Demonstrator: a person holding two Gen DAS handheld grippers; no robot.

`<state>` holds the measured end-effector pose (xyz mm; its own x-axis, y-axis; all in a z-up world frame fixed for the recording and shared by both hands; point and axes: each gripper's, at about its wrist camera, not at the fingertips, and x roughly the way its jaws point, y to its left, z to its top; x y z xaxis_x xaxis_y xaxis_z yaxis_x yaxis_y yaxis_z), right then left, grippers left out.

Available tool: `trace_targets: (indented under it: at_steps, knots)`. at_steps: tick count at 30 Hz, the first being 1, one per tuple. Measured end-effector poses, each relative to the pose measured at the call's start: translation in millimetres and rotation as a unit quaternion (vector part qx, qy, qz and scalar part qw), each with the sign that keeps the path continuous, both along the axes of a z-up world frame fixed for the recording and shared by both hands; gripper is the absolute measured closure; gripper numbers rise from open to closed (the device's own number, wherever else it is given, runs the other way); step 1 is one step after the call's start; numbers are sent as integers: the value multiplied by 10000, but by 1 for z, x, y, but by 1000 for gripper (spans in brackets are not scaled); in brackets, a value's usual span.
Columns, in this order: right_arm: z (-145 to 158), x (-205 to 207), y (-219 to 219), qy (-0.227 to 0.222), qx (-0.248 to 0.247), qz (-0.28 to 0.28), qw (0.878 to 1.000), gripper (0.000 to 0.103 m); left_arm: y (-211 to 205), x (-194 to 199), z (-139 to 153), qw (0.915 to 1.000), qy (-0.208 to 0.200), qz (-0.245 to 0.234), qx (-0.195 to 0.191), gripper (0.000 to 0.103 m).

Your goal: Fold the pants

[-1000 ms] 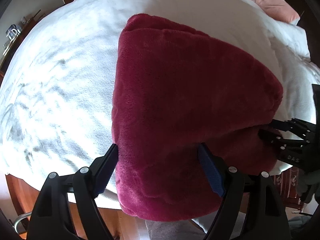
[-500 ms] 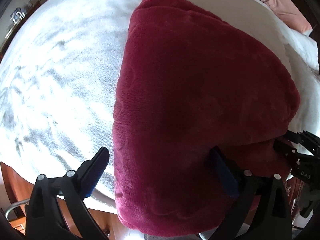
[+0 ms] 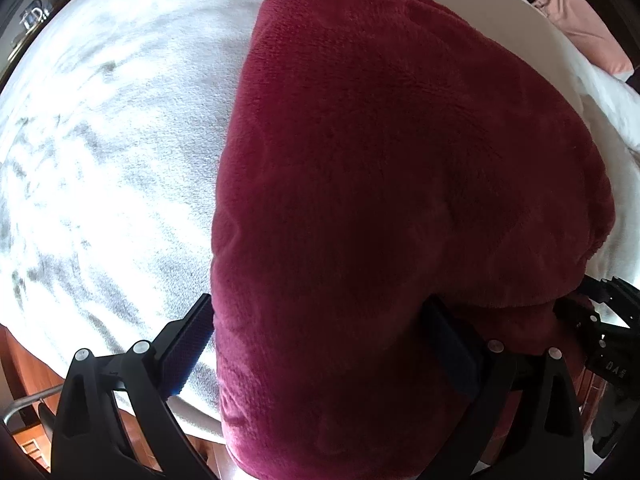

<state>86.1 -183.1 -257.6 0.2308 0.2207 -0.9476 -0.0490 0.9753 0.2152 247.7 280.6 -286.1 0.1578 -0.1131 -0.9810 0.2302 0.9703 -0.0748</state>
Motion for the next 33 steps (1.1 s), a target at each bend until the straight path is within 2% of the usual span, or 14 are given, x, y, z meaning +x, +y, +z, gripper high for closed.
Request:
trace_targets:
  at_steps: [20,24,29,33]
  knots:
    - [-12,30,6,194,-156,-403,9989,45,-19,42,-29,9985,363,-408,-88,5]
    - [-12,20,17,48,-375,-347,9987,44,-14,53,-36,9975,604,-166,-326,5]
    - [-11,20,18,44,-352,-363,9987,44,-1,69,-52,9877,1275,385,-819,5]
    - [-3,14,17,78,-263,-290,9992,42,-2,76,-53,9873,1325,359,-794,5]
